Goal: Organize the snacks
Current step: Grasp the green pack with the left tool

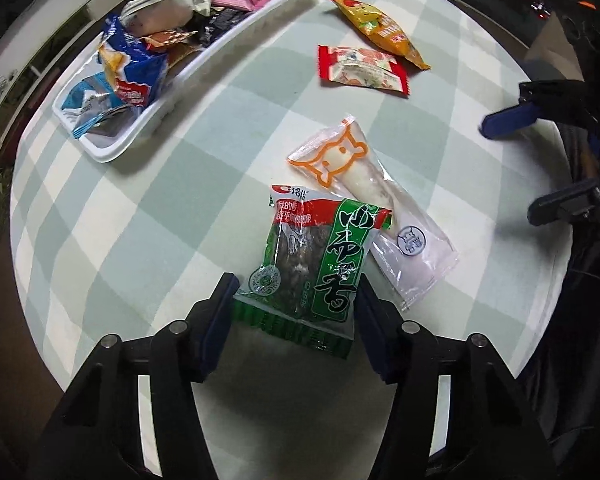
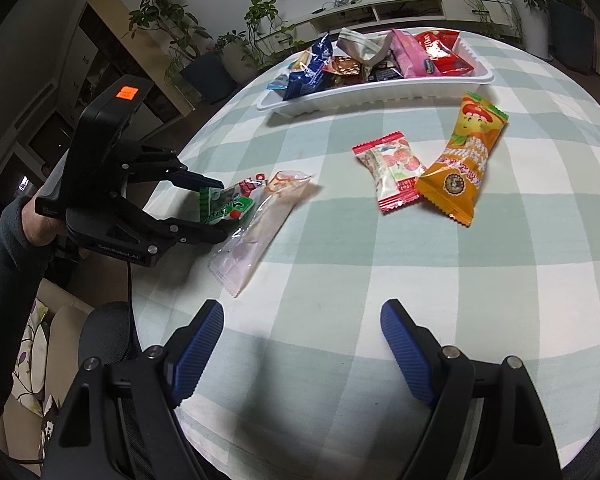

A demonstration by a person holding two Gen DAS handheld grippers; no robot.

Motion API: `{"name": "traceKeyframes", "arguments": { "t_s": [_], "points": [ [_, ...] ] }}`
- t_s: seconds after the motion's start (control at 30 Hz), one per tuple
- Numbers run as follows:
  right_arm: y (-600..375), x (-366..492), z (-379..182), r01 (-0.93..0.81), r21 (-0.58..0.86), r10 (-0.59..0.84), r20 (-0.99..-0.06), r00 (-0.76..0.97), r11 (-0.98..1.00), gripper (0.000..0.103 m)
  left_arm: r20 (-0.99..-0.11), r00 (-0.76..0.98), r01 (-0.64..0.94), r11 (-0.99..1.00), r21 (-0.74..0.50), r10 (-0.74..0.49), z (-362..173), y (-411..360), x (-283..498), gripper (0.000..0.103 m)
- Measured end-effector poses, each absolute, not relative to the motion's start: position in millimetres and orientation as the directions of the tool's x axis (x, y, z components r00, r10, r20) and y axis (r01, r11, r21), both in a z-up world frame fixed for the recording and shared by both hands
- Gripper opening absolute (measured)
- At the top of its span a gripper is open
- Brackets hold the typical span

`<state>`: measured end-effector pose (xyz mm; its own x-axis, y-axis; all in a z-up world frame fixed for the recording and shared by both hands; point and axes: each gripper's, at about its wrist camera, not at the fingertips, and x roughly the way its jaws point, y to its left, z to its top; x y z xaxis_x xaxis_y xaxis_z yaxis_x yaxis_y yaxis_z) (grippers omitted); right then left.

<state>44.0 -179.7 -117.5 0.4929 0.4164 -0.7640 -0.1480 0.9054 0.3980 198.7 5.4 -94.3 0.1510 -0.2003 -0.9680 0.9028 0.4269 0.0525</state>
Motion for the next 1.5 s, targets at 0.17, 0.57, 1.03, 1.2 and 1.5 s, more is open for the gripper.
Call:
{"name": "traceKeyframes", "arguments": {
  "t_s": [0.17,0.57,1.03,1.2,1.5],
  "points": [
    [-177.2,44.3,-117.6,-0.147,0.390,0.409,-0.769,0.492,0.909,0.084,-0.961,0.198,0.922,0.369,0.116,-0.194,-90.0,-11.6,181.2,0.062],
    [-172.7,50.0,-113.5,-0.150,0.370,0.394,-0.777,0.491,0.917,0.078,-0.949,0.150,0.882,0.472,0.001,-0.278,-87.3,-8.7,185.1,0.036],
    [-128.1,86.3,-105.1,-0.198,0.308,0.366,-0.801,0.474,0.931,0.061,-0.808,0.260,0.608,0.740,-0.288,-0.529,-62.6,76.2,147.7,0.025],
    [-103.0,110.1,-113.0,-0.200,0.224,0.293,-0.844,0.450,0.954,0.057,-0.728,0.344,0.473,0.779,-0.411,-0.593,-54.6,112.9,134.0,0.025],
    [-75.4,120.8,-125.1,-0.247,0.006,0.122,-0.881,0.458,0.969,0.044,-0.680,0.377,0.427,0.769,-0.475,-0.629,-58.3,114.9,114.0,0.025]
  ]
}}
